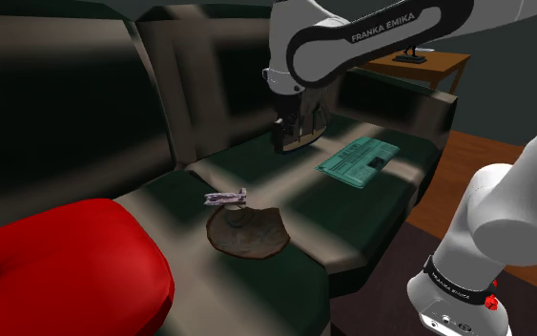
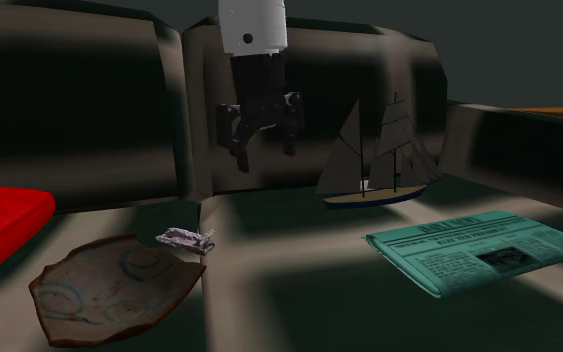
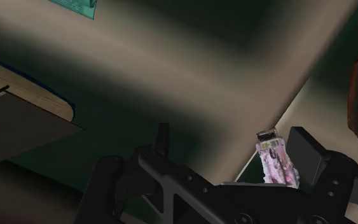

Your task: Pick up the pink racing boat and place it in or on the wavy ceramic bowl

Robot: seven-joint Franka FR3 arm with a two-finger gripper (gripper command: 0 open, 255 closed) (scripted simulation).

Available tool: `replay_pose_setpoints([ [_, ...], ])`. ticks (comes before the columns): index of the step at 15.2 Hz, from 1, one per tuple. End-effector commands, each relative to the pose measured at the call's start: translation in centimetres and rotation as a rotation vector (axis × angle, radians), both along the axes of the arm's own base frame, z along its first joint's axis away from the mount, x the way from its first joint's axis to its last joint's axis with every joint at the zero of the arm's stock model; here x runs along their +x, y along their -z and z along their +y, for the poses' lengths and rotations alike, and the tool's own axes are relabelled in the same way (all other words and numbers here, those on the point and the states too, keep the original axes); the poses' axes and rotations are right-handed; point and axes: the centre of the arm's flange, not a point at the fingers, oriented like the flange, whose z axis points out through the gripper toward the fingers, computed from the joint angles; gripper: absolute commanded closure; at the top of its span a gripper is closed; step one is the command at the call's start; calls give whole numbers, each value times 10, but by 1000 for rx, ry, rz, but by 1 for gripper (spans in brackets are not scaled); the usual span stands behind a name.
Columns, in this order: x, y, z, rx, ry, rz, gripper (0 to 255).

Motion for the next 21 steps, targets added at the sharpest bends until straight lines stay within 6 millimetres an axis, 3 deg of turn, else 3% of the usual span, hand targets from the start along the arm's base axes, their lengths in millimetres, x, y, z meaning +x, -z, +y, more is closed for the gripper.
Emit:
replay_pose_setpoints([
  [1, 14, 15, 18, -10, -45, -1, 0],
  [9, 56, 76, 95, -52, -216, -2, 0],
  [16, 82, 131, 165, -88, -365, -4, 0],
  [21, 85, 157, 161, -88, -365, -4, 0],
])
